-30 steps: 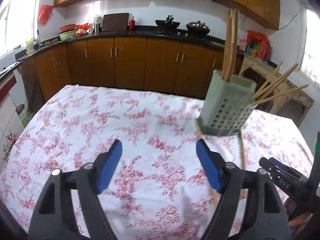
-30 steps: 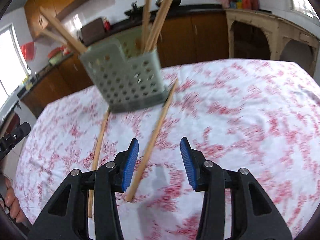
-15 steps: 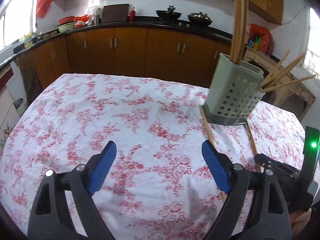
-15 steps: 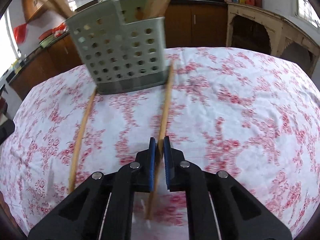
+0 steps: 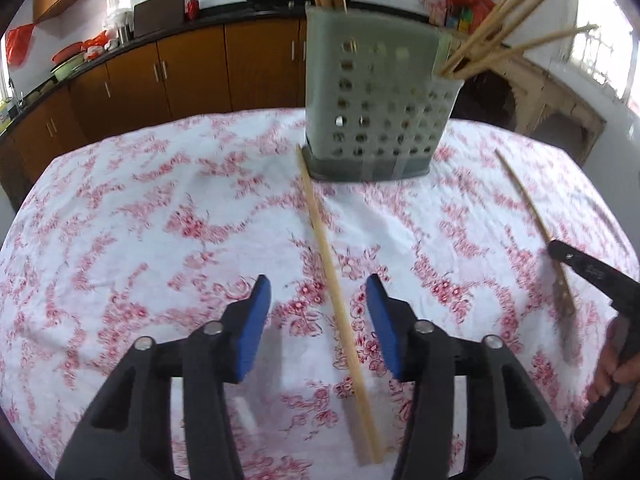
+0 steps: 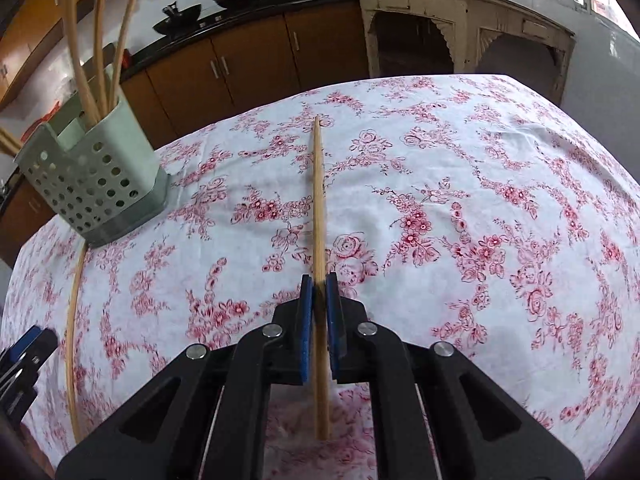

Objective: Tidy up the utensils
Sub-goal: 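Return both tools to the table and close each on a chopstick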

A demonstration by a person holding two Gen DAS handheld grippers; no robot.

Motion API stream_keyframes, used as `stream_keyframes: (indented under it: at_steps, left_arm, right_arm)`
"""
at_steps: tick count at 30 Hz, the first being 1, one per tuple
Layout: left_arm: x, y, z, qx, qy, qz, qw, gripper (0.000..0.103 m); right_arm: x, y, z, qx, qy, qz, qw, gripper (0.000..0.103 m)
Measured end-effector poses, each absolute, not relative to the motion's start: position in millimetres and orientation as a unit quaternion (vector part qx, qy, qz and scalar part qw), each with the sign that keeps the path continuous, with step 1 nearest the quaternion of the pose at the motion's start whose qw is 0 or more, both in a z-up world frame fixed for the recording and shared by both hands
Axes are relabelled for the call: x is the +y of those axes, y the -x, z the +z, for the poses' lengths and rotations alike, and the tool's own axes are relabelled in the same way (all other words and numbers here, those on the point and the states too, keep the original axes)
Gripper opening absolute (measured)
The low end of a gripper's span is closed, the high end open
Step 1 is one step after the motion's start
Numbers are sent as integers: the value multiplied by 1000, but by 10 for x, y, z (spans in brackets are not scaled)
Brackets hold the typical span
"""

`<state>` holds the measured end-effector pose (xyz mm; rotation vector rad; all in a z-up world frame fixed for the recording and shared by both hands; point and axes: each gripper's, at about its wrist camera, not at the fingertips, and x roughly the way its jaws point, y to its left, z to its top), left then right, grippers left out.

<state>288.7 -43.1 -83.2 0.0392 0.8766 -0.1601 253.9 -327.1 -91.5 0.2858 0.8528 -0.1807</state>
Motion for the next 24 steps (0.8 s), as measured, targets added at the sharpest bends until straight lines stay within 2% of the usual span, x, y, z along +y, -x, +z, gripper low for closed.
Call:
stream_keyframes:
  at_steps: [1, 3, 4, 6, 7, 16, 19, 21, 24]
  left_arm:
    - [-450, -2902, -866, 429, -20, -72, 900, 43]
    - [-463, -2931, -928, 440, -22, -66, 895, 27]
    - [-450, -2942, -951, 442, -22, -64, 894, 23]
    - [-428, -2948, -952, 438, -29, -54, 897, 9]
    - [-390, -2967, -947, 440, -26, -55, 896, 8]
    - [125, -3178, -919, 442, -4, -23, 897, 10]
    - [185, -3158, -925, 433, -11, -24, 901, 19]
    - [199, -3141, -922, 430, -12, -24, 903, 30]
    - [180, -3122, -930, 430, -8, -22, 903, 30]
  right_arm:
    - [-3264, -2524, -914, 411, -134, -84, 898, 7]
    - [-3226, -2511, -918, 411, -129, -75, 899, 8]
    - [-3199, -2509, -917, 412, -129, -70, 900, 8]
    - [-3139, -2500, -913, 413, -129, -54, 900, 8]
    - [-3122, -2547, -914, 414, -129, -47, 900, 8]
    - [-2977, -2573, -907, 414, -96, -33, 905, 8]
    - [-2941, -2599, -903, 416, -80, -37, 905, 8]
    - [-2933, -2616, -899, 417, -73, -36, 905, 8]
    - [-2932, -2646, -895, 418, -64, -31, 906, 8]
